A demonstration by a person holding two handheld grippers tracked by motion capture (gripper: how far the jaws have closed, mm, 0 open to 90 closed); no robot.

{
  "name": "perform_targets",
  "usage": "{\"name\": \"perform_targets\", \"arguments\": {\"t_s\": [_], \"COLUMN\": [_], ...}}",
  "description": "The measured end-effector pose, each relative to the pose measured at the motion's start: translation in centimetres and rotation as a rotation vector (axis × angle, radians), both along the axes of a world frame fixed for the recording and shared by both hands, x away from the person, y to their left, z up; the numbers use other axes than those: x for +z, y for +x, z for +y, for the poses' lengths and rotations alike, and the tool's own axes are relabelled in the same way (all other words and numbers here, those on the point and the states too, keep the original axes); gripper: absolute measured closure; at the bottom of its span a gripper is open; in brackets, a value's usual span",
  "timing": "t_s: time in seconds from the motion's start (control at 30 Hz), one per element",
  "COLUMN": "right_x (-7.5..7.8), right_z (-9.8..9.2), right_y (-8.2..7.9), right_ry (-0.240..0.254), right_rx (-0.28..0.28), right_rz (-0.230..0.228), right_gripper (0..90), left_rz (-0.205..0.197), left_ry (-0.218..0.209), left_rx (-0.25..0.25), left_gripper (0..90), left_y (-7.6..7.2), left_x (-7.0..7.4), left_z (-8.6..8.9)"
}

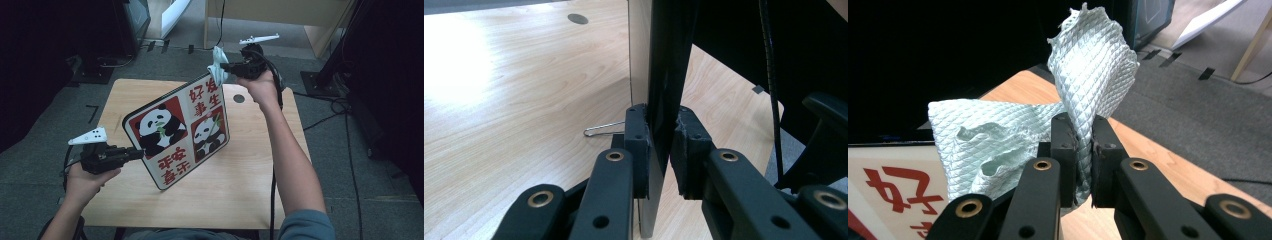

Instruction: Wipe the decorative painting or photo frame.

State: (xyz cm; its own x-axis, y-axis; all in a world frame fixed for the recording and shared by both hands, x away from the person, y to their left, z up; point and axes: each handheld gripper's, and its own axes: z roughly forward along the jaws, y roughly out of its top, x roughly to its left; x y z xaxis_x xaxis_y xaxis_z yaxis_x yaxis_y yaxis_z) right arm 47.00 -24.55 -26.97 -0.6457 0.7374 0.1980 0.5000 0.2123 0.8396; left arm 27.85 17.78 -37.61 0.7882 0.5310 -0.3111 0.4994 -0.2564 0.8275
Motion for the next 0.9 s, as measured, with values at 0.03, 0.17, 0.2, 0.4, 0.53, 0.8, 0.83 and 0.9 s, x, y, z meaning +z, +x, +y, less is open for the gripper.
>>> {"name": "perform_targets", "arguments": {"t_s": [0.03, 0.17, 0.2, 0.4, 0.53, 0.8, 0.83, 0.9], "right_x": [0.0, -0.2, -0.4, -1.4, -2.0, -2.9, -2.9, -3.0], "right_z": [0.0, -0.1, -0.1, -0.6, -1.0, -1.3, -1.3, -1.3], "right_y": [0.0, 0.0, 0.0, -0.1, -0.2, -0.4, -0.4, -0.5], "right_ry": [-0.008, -0.019, -0.016, 0.013, 0.030, 0.048, 0.046, 0.048], "right_rx": [0.001, 0.001, 0.001, 0.009, 0.013, 0.014, 0.013, 0.016], "right_rz": [0.000, 0.012, 0.009, 0.032, 0.042, 0.072, 0.075, 0.060], "right_gripper": [84.0, 84.2, 84.2, 84.2, 84.2, 84.3, 84.2, 84.3], "left_rz": [0.000, 0.002, 0.001, 0.000, 0.001, 0.001, 0.002, 0.002], "left_ry": [0.000, 0.000, 0.001, 0.002, 0.002, 0.000, 0.001, 0.002], "left_rx": [0.000, -0.002, -0.002, -0.005, -0.005, -0.005, -0.006, -0.005], "left_gripper": [79.5, 79.6, 79.6, 79.5, 79.5, 79.5, 79.5, 79.5], "left_y": [0.0, 0.0, 0.0, 0.0, 0.1, 0.1, 0.1, 0.1], "left_x": [0.0, 0.0, 0.0, 0.0, 0.0, 0.0, 0.0, 0.0], "left_z": [0.0, 0.0, 0.0, 0.0, 0.0, 0.0, 0.0, 0.1]}}
